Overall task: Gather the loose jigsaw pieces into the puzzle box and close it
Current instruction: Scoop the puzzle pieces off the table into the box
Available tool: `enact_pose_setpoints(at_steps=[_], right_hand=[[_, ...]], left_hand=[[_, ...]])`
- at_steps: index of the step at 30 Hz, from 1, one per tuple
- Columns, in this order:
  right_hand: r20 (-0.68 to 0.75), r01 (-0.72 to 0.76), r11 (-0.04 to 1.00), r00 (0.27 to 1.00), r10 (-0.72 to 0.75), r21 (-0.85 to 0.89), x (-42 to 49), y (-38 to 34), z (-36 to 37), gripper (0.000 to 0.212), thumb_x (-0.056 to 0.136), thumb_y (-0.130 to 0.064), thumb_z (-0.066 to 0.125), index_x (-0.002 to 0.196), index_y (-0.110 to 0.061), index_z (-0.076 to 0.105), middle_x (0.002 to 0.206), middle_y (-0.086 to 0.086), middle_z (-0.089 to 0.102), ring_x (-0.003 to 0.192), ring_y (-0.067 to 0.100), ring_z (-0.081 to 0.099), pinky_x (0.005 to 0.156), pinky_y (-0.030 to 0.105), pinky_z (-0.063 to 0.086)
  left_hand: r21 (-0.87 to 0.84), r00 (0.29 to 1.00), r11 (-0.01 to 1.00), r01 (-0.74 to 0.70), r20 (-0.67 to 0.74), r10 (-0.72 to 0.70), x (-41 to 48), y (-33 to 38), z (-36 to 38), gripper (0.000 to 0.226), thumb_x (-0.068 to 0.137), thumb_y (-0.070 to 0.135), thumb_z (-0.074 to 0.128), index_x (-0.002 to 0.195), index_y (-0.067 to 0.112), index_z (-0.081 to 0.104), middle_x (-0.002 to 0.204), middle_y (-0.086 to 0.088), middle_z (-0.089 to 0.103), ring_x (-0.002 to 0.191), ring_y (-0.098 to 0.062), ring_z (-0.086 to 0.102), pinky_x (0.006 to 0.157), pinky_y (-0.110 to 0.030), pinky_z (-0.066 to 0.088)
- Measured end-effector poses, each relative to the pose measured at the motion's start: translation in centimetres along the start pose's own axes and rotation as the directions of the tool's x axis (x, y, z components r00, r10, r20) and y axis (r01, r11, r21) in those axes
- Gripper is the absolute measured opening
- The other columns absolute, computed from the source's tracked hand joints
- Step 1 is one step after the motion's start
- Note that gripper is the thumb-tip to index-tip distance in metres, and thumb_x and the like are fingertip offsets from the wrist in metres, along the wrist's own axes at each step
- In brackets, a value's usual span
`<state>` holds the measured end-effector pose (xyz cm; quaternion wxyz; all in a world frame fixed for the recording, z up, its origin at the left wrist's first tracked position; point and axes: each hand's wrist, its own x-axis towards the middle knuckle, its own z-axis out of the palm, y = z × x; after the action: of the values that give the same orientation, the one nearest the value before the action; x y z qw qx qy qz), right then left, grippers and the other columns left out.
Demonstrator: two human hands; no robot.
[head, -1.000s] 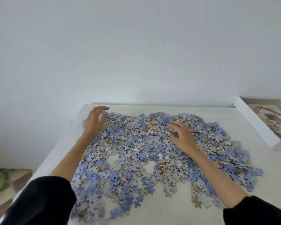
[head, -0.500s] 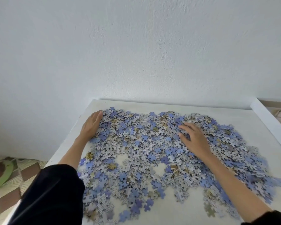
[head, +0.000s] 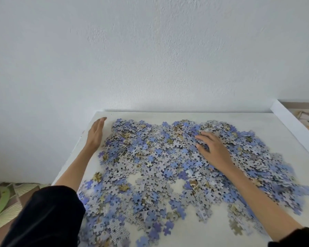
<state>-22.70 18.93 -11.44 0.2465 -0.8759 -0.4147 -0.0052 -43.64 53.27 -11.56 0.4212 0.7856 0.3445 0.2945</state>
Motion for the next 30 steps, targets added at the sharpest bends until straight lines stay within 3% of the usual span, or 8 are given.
enact_pose_setpoints(at_steps=[3, 8, 13, 18, 24, 27, 30], right_hand=[[0.003, -0.008, 1.000, 1.000, 0.008, -0.003, 0.0, 0.0, 0.0, 0.038, 0.093, -0.028, 0.050, 0.130, -0.020, 0.049, 0.140, -0.001, 0.040, 0.132, 0.017, 0.032, 0.101, 0.030, 0.032], [-0.002, -0.004, 1.000, 1.000, 0.004, -0.007, 0.1, 0.0, -0.1, 0.038, 0.093, -0.029, 0.049, 0.130, -0.020, 0.049, 0.139, -0.002, 0.041, 0.132, 0.015, 0.033, 0.103, 0.029, 0.031], [-0.012, 0.002, 1.000, 1.000, -0.002, -0.009, 0.1, 0.1, 0.0, 0.037, 0.093, -0.029, 0.049, 0.129, -0.021, 0.050, 0.138, -0.002, 0.042, 0.130, 0.014, 0.034, 0.099, 0.023, 0.028], [-0.020, 0.004, 1.000, 1.000, -0.004, -0.014, 0.0, 0.1, 0.0, 0.037, 0.093, -0.029, 0.049, 0.129, -0.021, 0.050, 0.138, -0.003, 0.042, 0.131, 0.014, 0.034, 0.101, 0.026, 0.031], [-0.015, 0.007, 1.000, 1.000, -0.007, -0.011, -0.1, 0.1, 0.0, 0.037, 0.093, -0.029, 0.048, 0.130, -0.021, 0.049, 0.138, -0.003, 0.041, 0.131, 0.013, 0.033, 0.101, 0.024, 0.028], [-0.013, -0.002, 1.000, 1.000, 0.002, -0.003, -0.1, 0.1, 0.0, 0.038, 0.093, -0.030, 0.048, 0.130, -0.022, 0.049, 0.139, -0.003, 0.041, 0.132, 0.013, 0.032, 0.103, 0.027, 0.031], [-0.014, -0.007, 1.000, 1.000, 0.007, -0.004, -0.1, 0.1, 0.0, 0.038, 0.093, -0.030, 0.048, 0.130, -0.022, 0.049, 0.139, -0.004, 0.040, 0.132, 0.012, 0.032, 0.103, 0.029, 0.032]], left_hand=[[0.038, 0.994, 0.998, 0.048, 0.097, -0.052, 1.9, -0.1, 0.4, 0.054, 0.099, 0.047, 0.019, 0.139, 0.016, 0.039, 0.148, -0.010, 0.034, 0.135, -0.028, 0.031, 0.109, -0.043, 0.021], [0.092, 0.981, 0.996, 0.000, 0.192, -0.018, 3.2, 0.7, 2.4, 0.058, 0.095, 0.053, 0.025, 0.141, 0.020, 0.038, 0.148, -0.007, 0.034, 0.136, -0.025, 0.030, 0.109, -0.040, 0.021], [0.120, 0.942, 0.982, -0.145, 0.319, 0.101, 2.6, 1.1, 3.6, 0.073, 0.084, 0.070, 0.025, 0.139, 0.025, 0.040, 0.145, -0.002, 0.040, 0.133, -0.019, 0.035, 0.108, -0.035, 0.023], [0.066, 0.916, 0.970, -0.234, 0.350, 0.197, 0.9, 2.1, 3.9, 0.074, 0.080, 0.068, 0.028, 0.132, 0.020, 0.050, 0.136, 0.001, 0.050, 0.122, -0.010, 0.042, 0.102, -0.027, 0.028], [-0.060, 0.952, 0.993, -0.104, 0.282, 0.117, 2.7, 2.5, 3.6, 0.071, 0.080, 0.072, 0.026, 0.130, 0.027, 0.049, 0.138, 0.000, 0.049, 0.126, -0.018, 0.044, 0.103, -0.036, 0.030], [-0.073, 0.935, 0.997, -0.025, 0.352, 0.049, 4.0, 3.0, 4.0, 0.065, 0.083, 0.071, 0.017, 0.123, 0.032, 0.050, 0.137, 0.001, 0.049, 0.131, -0.018, 0.040, 0.113, -0.045, 0.022], [-0.163, 0.912, 0.986, 0.038, 0.410, 0.033, 4.3, 3.6, 5.0, 0.068, 0.086, 0.063, 0.013, 0.129, 0.024, 0.050, 0.135, 0.002, 0.051, 0.129, -0.016, 0.042, 0.112, -0.041, 0.022]])
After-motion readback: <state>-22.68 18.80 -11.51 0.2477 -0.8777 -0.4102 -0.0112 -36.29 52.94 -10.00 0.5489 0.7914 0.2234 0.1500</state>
